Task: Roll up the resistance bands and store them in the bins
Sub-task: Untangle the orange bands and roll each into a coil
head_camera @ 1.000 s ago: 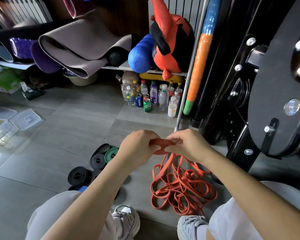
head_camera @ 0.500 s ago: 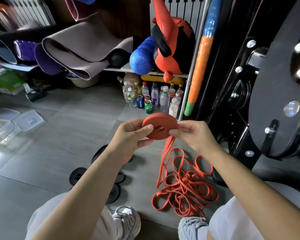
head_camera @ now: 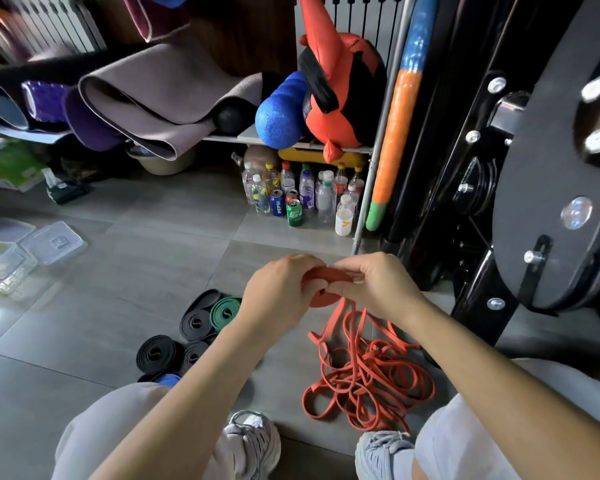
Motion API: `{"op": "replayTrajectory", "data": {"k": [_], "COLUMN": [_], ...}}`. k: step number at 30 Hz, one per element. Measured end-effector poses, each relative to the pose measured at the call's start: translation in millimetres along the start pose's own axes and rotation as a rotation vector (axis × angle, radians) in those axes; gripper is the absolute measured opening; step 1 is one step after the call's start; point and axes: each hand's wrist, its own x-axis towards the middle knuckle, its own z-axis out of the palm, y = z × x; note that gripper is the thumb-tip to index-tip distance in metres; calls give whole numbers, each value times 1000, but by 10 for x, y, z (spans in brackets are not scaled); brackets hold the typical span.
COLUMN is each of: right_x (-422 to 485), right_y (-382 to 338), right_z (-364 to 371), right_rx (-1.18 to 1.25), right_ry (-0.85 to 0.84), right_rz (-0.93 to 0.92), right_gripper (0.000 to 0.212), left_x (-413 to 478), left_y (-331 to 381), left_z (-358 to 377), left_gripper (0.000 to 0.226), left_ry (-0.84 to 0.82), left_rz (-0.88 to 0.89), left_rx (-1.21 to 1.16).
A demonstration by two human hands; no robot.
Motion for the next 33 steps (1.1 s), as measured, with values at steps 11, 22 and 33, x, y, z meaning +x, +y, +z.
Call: {"op": "replayTrajectory", "data": {"k": [11,22,33], "right_x": [54,99,60], "right_y": [42,-63,-8], "right_z": [-41,-140,-76], "right_rx": [350,624,385], "right_ry": [-39,139,96], "right_rz": [42,-31,55], "right_gripper": [29,31,26], "left_x": [103,61,68], "left_y": [-50,-11,-30], "left_z": [-91,-216,-122], "left_gripper": [18,14,45], "left_ry": [-66,74,185], "left_rz": [-108,-388,-284], "left_rx": [-81,-1138,-464]}}
